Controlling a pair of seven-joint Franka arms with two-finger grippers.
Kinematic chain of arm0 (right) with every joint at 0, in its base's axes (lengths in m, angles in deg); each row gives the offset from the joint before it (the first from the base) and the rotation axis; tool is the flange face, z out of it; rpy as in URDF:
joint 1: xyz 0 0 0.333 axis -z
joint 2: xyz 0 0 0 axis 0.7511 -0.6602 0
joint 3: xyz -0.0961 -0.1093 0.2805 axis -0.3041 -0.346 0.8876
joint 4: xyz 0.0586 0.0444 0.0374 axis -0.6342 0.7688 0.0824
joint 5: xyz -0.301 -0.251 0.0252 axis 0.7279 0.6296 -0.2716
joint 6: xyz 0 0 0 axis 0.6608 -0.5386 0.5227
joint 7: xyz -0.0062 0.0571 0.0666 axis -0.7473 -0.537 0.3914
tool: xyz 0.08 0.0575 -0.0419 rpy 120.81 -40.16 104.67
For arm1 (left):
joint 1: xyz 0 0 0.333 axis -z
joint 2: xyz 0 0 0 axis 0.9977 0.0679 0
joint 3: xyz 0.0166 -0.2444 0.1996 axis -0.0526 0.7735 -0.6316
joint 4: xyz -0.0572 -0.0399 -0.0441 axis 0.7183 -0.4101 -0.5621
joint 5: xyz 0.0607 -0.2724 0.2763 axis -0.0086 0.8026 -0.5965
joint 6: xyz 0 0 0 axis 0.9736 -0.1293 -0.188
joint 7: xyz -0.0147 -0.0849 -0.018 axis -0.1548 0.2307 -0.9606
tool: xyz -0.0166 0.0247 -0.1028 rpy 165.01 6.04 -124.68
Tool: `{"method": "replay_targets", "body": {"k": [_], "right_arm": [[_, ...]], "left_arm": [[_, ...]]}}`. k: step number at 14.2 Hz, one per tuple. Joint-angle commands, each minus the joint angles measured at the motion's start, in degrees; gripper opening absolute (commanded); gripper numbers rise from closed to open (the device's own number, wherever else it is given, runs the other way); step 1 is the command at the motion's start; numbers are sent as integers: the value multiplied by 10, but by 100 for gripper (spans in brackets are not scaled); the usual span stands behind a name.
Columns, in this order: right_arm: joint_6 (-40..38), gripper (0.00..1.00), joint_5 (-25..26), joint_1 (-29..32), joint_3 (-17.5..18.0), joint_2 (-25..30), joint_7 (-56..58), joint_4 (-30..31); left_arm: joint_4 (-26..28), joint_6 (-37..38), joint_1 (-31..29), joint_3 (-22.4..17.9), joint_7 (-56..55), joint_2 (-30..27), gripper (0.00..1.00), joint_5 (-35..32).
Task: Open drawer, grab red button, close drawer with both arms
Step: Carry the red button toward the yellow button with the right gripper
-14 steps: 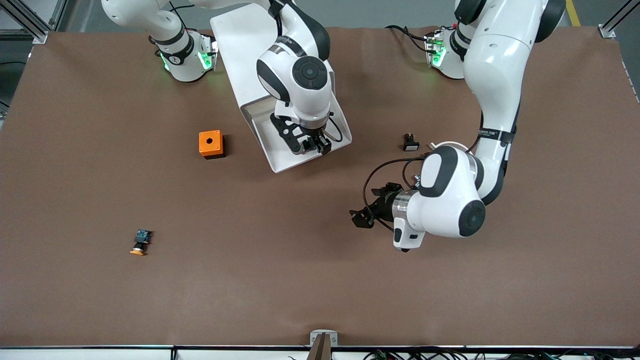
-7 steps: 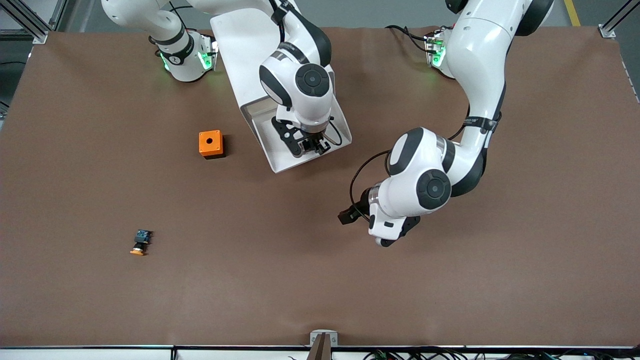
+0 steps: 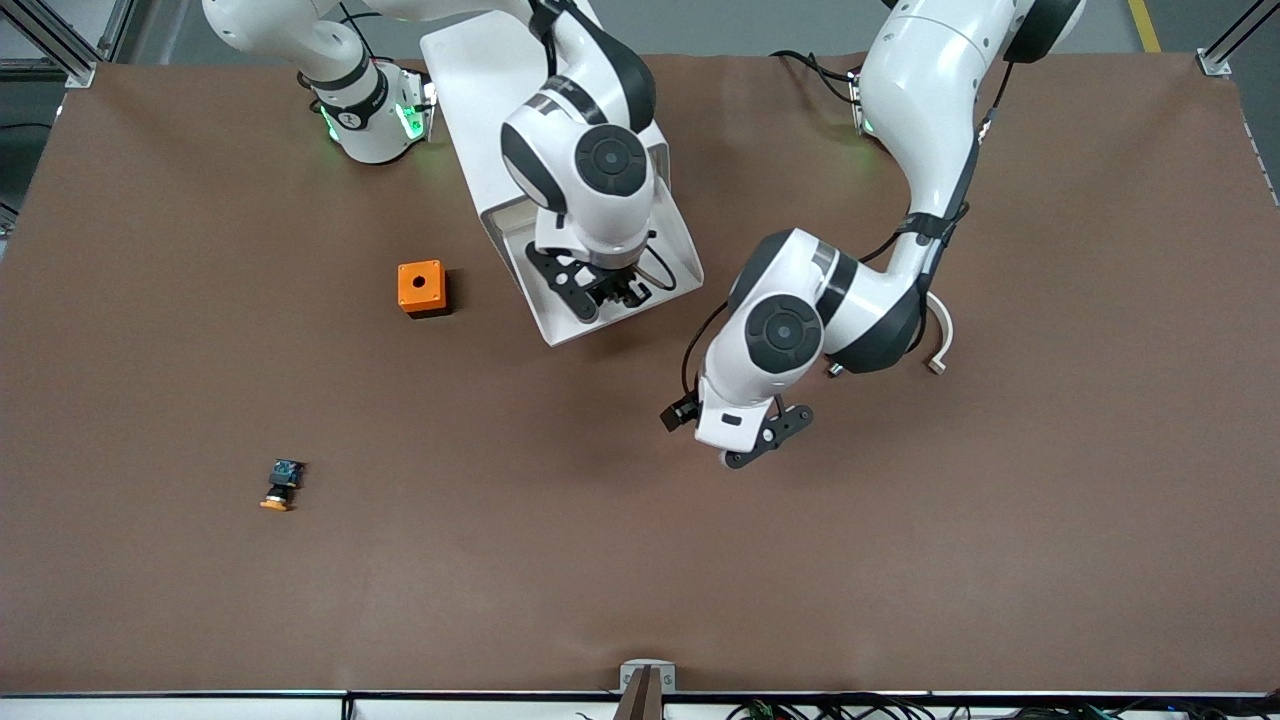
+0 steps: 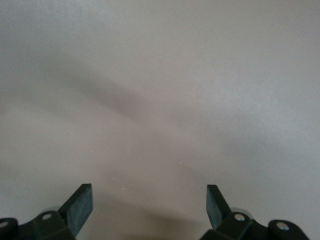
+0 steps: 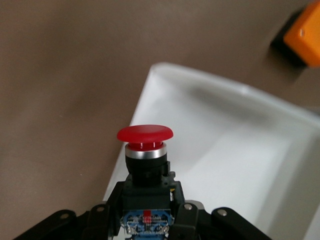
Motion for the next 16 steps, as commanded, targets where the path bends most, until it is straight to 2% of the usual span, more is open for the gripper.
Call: {"method": "replay_targets", "body": {"k": [1,6,9,12,16], "right_arm": [[-21,0,-2,80,4,52,182,3],[-18,0,1,208,3,51,484,9],[-11,0,3,276,3,35,612,10],[44,1,3,333,3,-5,672,17],[127,1,11,370,2,-74,675,26]], "left_arm": [[36,-11,10,-3,-17,-28,100,-30],[38,-10,31,-3,-39,-29,100,-31],[46,-10,54,-3,-57,-28,100,-43],[55,-9,82,-4,-72,-28,100,-44],[58,-2,111,-2,-93,-28,100,-44]]}}
